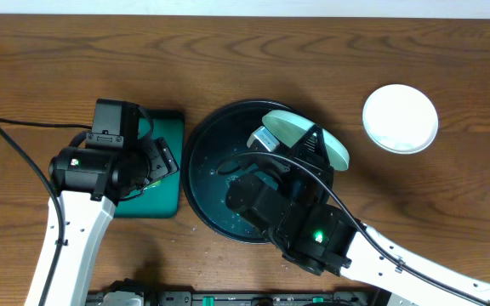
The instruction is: Clean dirty plates on tray and stack at the side
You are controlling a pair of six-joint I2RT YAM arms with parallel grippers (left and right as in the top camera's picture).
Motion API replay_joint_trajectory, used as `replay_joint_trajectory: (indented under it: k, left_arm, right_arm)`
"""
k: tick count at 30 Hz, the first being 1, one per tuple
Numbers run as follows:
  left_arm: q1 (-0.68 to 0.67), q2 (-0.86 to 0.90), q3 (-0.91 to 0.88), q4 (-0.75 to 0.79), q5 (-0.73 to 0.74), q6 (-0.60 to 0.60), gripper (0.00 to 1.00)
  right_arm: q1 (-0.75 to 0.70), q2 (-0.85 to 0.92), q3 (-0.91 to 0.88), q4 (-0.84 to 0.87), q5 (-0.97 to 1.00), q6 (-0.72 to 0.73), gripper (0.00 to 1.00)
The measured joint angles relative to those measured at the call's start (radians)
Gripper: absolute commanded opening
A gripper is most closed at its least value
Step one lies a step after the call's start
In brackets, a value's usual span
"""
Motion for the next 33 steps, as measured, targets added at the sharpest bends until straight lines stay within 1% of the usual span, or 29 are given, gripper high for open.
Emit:
replay_joint_trajectory:
  k: [5, 8, 14, 27, 30, 32, 33]
  left_arm:
    - [0.0, 0.0, 0.0, -0.002, 0.0, 0.0, 0.81]
    - [0.0, 0.0, 0.0, -0.002, 0.0, 0.0, 0.81]
    - [0.0, 0.0, 0.0, -0.008, 0.0, 0.0, 0.81]
    - [0.0, 0.0, 0.0, -0.014, 0.0, 0.0, 0.81]
    - [0.0, 0.0, 0.0, -0.013, 0.0, 0.0, 0.81]
    - [0.0, 0.0, 0.0, -0.013, 0.0, 0.0, 0.81]
    - [0.0, 0.0, 0.0, -0.014, 0.0, 0.0, 0.81]
  right_arm:
    - [0.018, 0.0, 0.0, 0.026, 0.007, 0.015, 0.01]
    - [0.035, 0.0, 0.0, 0.037, -0.027, 0.026, 0.01]
    - [0.041, 0.001, 0.0, 0.048, -0.037, 0.038, 0.01]
    - [0.057, 0.009, 0.001, 0.113, 0.023, 0.042, 0.01]
    - [0.044, 0.008, 0.003, 0.006, -0.08, 0.122, 0.01]
    - [0.006, 0.009, 0.004, -0.08, -0.225, 0.226, 0.01]
    - [-0.029, 0.01, 0.003, -0.113, -0.334, 0.295, 0.01]
